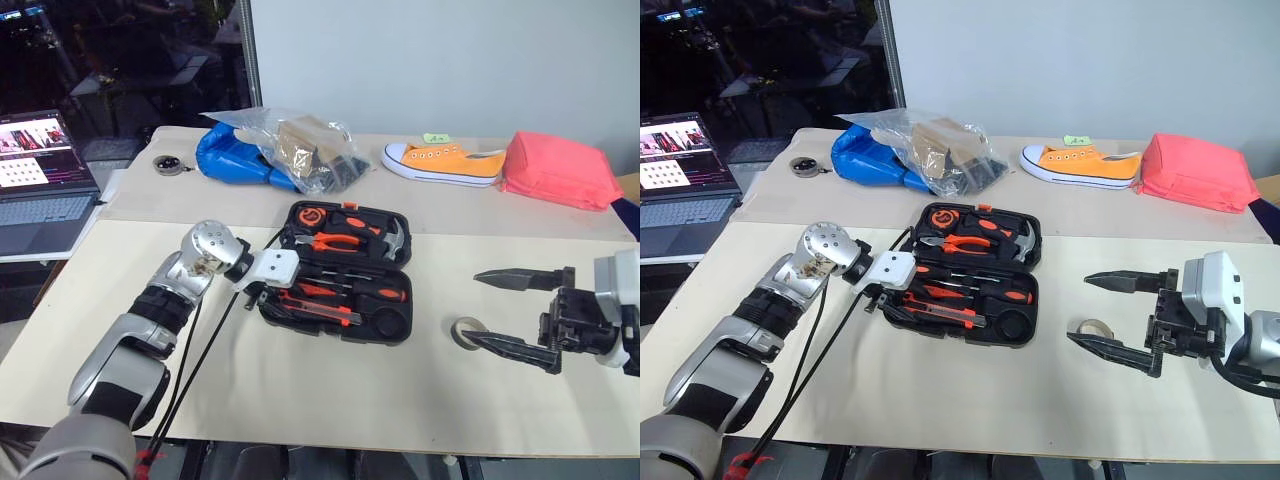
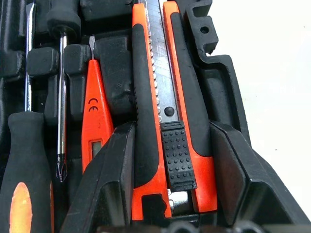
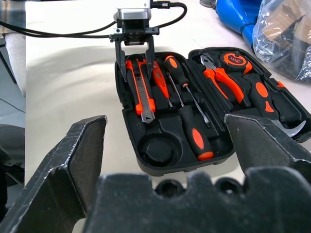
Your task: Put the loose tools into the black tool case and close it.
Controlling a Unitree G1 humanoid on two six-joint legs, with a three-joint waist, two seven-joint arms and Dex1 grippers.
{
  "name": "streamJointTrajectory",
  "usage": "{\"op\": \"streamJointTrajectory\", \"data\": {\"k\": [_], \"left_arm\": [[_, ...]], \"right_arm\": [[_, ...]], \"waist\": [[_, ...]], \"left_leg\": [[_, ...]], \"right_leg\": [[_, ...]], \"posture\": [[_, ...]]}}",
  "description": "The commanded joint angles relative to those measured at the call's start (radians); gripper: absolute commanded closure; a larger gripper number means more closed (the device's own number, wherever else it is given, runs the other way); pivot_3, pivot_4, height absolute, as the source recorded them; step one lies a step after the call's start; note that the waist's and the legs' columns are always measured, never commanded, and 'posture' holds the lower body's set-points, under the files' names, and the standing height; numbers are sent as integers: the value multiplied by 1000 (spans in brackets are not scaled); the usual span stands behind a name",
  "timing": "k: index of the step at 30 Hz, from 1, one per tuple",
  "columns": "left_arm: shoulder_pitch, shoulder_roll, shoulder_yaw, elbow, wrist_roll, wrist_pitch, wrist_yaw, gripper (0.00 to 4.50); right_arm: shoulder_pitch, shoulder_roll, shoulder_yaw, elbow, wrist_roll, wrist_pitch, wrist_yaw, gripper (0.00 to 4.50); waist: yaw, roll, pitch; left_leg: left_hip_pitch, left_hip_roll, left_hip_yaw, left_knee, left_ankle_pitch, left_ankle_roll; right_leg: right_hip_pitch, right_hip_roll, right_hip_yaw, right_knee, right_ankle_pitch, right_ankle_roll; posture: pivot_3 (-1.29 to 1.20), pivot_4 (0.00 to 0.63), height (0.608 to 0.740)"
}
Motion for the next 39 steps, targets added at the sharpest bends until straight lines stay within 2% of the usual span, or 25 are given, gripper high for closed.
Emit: {"op": "streamJointTrajectory", "data": {"k": [1, 3, 7, 8, 9, 11, 13, 14, 17, 22, 25, 30, 34, 39], "left_arm": [[20, 19, 39, -136, -70, 141, -51, 630], [29, 36, 75, -204, -117, 218, -60, 630], [40, 45, 212, -260, -220, 415, 44, 630], [46, 43, 238, -267, -238, 448, 70, 1166], [78, 43, 272, -294, -262, 462, 97, 1413], [126, 39, 311, -342, -284, 489, 144, 2227], [230, 13, 351, -433, -302, 516, 240, 2932], [285, -4, 361, -475, -297, 517, 296, 3432], [400, -63, 370, -572, -277, 546, 446, 4416], [498, -110, 320, -635, -212, 621, 626, 4466], [530, -87, 245, -625, -158, 643, 656, 4466], [517, -118, 222, -616, -194, 760, 688, 4466], [507, -107, 165, -591, -154, 746, 686, 4466], [479, -98, 86, -530, -73, 635, 683, 4466]], "right_arm": [[-21, -3, 0, -4, 11, -8, 0, 0], [-31, -4, 9, 3, 9, -10, 1, 0], [-60, 6, 48, 15, -2, -23, -1, 0], [-64, 9, 55, 18, -4, -25, -2, 0], [-69, 12, 63, 17, -6, -26, -4, 0], [-73, 15, 72, 16, -8, -27, -7, 0], [-78, 18, 80, 15, -9, -26, -7, 0], [-80, 20, 83, 14, -10, -25, -8, 0], [-82, 22, 88, 9, -11, -22, -10, 0], [-76, 20, 87, -4, -2, -10, -15, 0], [-68, 17, 84, -7, 2, -6, -11, 0], [-54, 11, 69, -17, 14, 7, -12, 0], [-36, 10, 64, -25, 19, 14, -18, 0], [-5, 13, 47, -32, 16, 17, -19, 0]], "waist": [[-1, 0, 0], [-3, 0, 0], [-1, 0, 0], [0, 0, 0], [0, 0, 0], [-2, 2, -1], [-2, 2, -1], [0, 2, -1], [3, 2, -1], [8, 2, -1], [4, 3, -2], [4, 7, -6], [5, 11, -8], [7, 12, -9]], "left_leg": [[0, 0, 0, 0, 0, 0], [-1, 0, 0, 0, 0, 0], [-1, 1, -1, 0, 0, 0], [-1, 1, -1, 0, 0, 0], [0, 1, -1, 1, 0, 0], [1, 1, -3, 1, 0, 0], [1, 1, -4, 1, 0, 0], [1, 2, -5, 1, 0, 0], [1, 2, -6, 2, 0, 0], [1, 2, -8, 5, 0, 0], [4, 0, -8, 5, 1, 0], [7, 1, -7, 5, 1, 0], [8, -1, -7, 5, 1, 0], [9, -1, -7, 5, 1, 0]], "right_leg": [[0, 0, 0, 0, 0, 0], [0, 0, 0, 0, 0, -1], [-1, 1, -1, 0, 1, -2], [-1, 1, -1, 0, 1, -1], [0, 1, -1, 1, 0, 0], [0, 1, 0, 2, -1, 2], [0, 0, 1, 2, -1, 1], [0, 0, 1, 2, 1, -2], [0, 0, 1, 4, 2, -3], [0, -1, 0, 8, 2, -3], [3, -1, 1, 8, -1, 1], [6, -1, 2, 8, -2, 3], [7, -1, 2, 8, -2, 4], [8, -1, 2, 7, -2, 4]], "posture": [[0, 150, 740], [0, 150, 740], [0, 150, 740], [0, 150, 740], [0, 150, 740], [0, 150, 740], [0, 150, 740], [0, 150, 740], [0, 150, 740], [0, 150, 740], [0, 150, 740], [0, 150, 740], [0, 150, 740], [0, 150, 740]]}}
